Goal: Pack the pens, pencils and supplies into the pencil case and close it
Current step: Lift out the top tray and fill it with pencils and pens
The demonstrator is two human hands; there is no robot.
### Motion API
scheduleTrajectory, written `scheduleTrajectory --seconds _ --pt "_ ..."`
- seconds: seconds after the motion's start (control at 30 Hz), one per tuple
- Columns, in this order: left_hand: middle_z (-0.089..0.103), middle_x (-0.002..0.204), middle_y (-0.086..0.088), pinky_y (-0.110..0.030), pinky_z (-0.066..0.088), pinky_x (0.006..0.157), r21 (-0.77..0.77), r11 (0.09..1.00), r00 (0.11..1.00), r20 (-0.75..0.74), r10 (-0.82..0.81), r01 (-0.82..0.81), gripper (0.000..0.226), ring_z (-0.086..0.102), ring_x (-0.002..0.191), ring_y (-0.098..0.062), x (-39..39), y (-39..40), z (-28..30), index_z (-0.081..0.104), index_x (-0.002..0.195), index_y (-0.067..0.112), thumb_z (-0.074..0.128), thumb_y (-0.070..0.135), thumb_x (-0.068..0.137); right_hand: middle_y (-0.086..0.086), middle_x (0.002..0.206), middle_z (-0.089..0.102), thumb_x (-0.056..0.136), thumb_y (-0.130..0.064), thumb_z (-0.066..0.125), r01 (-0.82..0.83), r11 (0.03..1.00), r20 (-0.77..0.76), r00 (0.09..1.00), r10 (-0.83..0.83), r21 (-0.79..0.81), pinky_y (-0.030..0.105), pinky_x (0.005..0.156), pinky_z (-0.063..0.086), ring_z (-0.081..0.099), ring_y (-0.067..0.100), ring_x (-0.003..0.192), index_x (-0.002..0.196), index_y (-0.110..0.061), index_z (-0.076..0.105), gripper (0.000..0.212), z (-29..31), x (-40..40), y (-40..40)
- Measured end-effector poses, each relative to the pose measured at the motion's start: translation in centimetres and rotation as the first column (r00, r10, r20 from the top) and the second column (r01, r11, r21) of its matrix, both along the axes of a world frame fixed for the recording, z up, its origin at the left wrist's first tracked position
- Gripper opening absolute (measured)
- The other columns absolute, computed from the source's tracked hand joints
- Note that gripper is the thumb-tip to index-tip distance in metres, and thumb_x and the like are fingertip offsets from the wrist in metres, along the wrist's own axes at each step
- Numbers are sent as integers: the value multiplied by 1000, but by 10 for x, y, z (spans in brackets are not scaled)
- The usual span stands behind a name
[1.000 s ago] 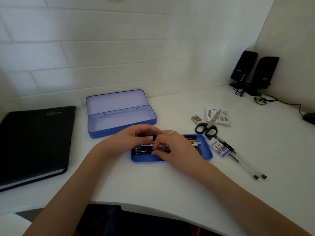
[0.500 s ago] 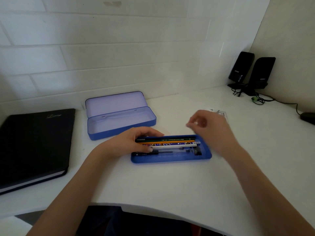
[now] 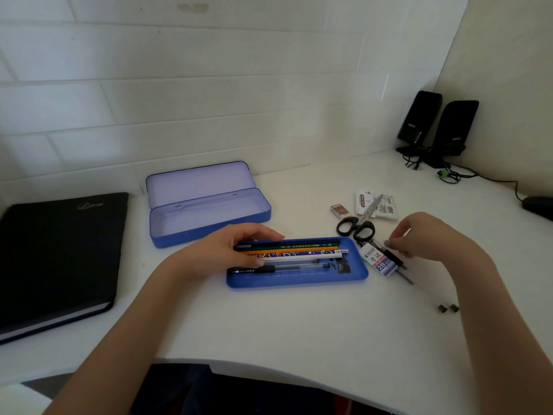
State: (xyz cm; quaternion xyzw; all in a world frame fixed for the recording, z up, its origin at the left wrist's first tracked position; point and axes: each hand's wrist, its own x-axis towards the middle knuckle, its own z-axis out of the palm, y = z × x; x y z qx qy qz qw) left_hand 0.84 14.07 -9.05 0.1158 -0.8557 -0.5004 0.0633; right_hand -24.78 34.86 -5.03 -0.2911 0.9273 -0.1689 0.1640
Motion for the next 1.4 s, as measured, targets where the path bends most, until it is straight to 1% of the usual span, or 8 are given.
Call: scheduleTrajectory --seconds 0.33,0.5,0.7,0.93,1.03,1.13,1.23,1.4 --pt "61 123 19 -26 48 98 -8 1000 1000 -5 3 -3 45 57 116 -7 -1 -1 -2 60 119 41 66 11 86 14 83 70 84 -16 60 -104 990 71 993 97 92 23 56 42 55 16 63 85 -3 70 17 2 10 -3" --pt "61 121 21 -22 48 97 -17 1000 1000 -3 4 -4 45 57 116 -5 -1 -1 -2 60 119 41 66 12 86 20 83 73 82 -16 63 -104 995 13 994 104 -11 26 57 43 54 18 61 77 0 73 19 -1 8 -6" --pt "61 121 20 -22 49 95 -21 1000 1000 -2 5 -5 45 57 115 -5 -1 -2 -2 59 119 41 66 12 86 6 84 68 84 -18 65 -183 964 -33 983 180 -191 31 71 50 62 18 76 75 -19 64 9 -3 13 -12" --pt "61 120 21 -21 48 95 -24 1000 1000 -1 8 -8 45 57 115 -4 -1 -1 -2 59 119 43 66 12 86 -4 69 65 85 -18 64 -218 913 -95 976 197 -344 19 56 42 66 7 60 83 -21 68 5 -1 25 -18" --pt "61 120 20 -22 49 95 -15 1000 1000 -1 9 -9 45 57 115 -5 0 -1 -2 59 119 42 66 12 86 -6 75 61 84 -20 64 -239 930 -250 953 170 -280 27 60 46 61 13 70 81 -28 67 9 0 29 -18" --pt "61 120 21 -21 49 95 -19 1000 1000 1 8 -8 45 57 114 -4 -1 -1 -3 59 119 42 66 12 86 -16 75 55 83 -26 62 -310 940 -368 898 240 -145 23 53 37 50 4 65 81 -38 65 12 3 34 -18" --pt "62 120 20 -18 48 93 4 1000 1000 -6 4 -4 44 58 114 -4 -1 -2 -3 60 120 39 66 11 86 -22 77 57 80 -32 65 -440 889 -367 853 370 -125 19 55 38 51 -3 69 79 -42 64 10 4 39 -19" --pt "62 121 20 -17 47 94 4 1000 1000 -9 2 -2 43 57 115 -4 -1 -2 -3 60 120 39 66 12 86 -8 84 63 78 -11 65 -576 726 -194 815 546 -375 10 66 46 58 -1 78 87 -36 68 27 8 56 -21"
